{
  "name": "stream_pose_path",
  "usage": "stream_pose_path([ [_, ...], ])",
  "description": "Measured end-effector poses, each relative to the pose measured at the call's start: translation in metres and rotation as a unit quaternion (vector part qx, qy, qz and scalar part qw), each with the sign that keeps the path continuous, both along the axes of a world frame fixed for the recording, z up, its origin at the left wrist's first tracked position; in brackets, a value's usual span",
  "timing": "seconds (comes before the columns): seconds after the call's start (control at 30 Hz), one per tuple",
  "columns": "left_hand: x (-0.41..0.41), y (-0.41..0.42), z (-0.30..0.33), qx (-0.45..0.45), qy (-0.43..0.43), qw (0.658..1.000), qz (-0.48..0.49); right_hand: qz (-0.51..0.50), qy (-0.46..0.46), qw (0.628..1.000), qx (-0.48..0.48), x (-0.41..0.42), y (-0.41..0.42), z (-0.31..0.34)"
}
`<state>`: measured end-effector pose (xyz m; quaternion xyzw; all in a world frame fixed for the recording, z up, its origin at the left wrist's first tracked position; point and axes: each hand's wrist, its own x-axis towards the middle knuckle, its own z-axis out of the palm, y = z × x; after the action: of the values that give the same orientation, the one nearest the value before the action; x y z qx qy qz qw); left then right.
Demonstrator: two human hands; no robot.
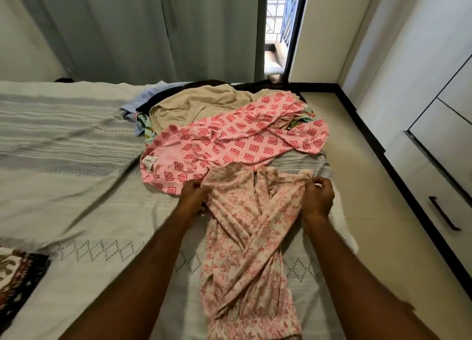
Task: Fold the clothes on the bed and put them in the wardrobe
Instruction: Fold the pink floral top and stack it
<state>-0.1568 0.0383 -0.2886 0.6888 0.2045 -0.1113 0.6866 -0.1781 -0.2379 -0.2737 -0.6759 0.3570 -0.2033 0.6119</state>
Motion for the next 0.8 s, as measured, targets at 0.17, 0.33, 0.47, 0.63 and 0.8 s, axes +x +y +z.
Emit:
stream_pose_path([
  [0.17, 0.0, -0.02, 0.015, 0.127, -0.122, 0.982, -0.062, 0.064, -0.184, 0.976, -0.096, 0.002, 0.057, 0.049],
  [0.33, -0.014, -0.035, 0.052, -0.189, -0.181, 0.965, -0.004, 0.386, -0.166, 0.9, -0.113, 0.015, 0.144, 0.08],
  [0.47, -0.027, -0.023, 0.048, -0.235, -0.056, 0.967, -0.079, 0.325, -0.119, 0.926, -0.153, 0.027, 0.133, 0.062],
  [0.63, -0.024, -0.004, 0.049, -0.273, 0.014, 0.95, -0.152, 0.509, 0.028, 0.845, -0.162, 0.028, 0.066, 0.015],
  [0.8, -0.001, 0.008, 0.061, -0.3, 0.017, 0.917, -0.264, 0.657, 0.067, 0.746, -0.085, 0.043, 0.056, 0.039],
])
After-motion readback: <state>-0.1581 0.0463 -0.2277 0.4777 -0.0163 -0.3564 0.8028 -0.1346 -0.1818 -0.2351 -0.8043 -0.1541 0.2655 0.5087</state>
